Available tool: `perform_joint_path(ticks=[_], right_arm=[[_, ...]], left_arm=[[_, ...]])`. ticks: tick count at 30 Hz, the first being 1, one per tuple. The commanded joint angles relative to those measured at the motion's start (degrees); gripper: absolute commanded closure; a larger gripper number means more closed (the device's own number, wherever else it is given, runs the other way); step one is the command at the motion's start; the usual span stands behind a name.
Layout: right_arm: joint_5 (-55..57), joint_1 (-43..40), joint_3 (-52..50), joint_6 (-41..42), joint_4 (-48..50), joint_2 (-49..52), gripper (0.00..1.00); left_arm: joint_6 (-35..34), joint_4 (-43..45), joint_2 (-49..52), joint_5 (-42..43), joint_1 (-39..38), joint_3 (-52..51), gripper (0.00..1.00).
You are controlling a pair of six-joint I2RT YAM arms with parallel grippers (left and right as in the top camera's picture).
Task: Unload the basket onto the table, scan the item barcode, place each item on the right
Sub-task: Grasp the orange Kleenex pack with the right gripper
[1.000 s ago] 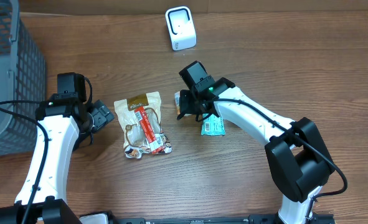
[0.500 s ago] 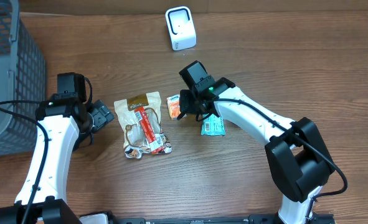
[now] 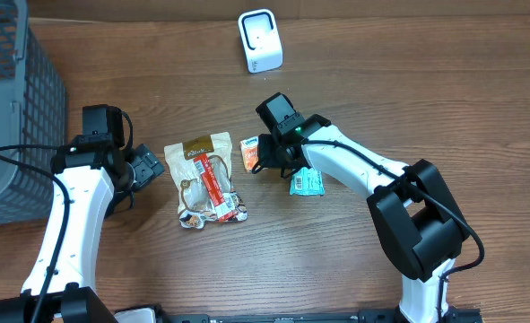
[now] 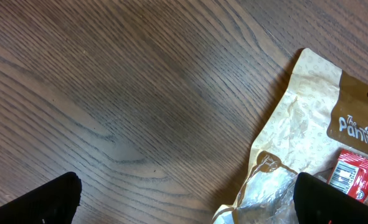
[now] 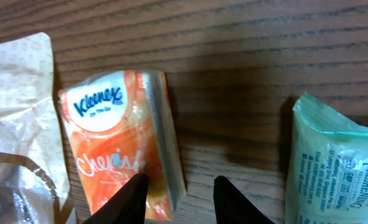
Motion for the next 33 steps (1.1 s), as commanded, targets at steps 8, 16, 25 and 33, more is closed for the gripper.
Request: perform_joint_path(ticks=[8, 16, 25, 33], right_arm=[[-0.76, 0.2, -0.2, 0.13, 3.58, 0.07, 0.64], [-0.98, 0.68, -1.03, 0.13, 3.56, 1.53, 0.64], [-0.94, 1.42, -1.92, 0.13, 3.39, 2.8, 0.65], [-1.25, 1.42, -1.92, 0.13, 3.32, 2.8, 0.68]], left_arm=[[0.72, 0.02, 0.0, -0.7, 0.09, -0.22, 0.0], [0.72, 0.02, 0.0, -0.7, 0.09, -0.22, 0.0], [0.72, 0.02, 0.0, -0.7, 0.09, -0.22, 0.0], [0.72, 0.02, 0.0, -0.7, 0.09, -0.22, 0.0]])
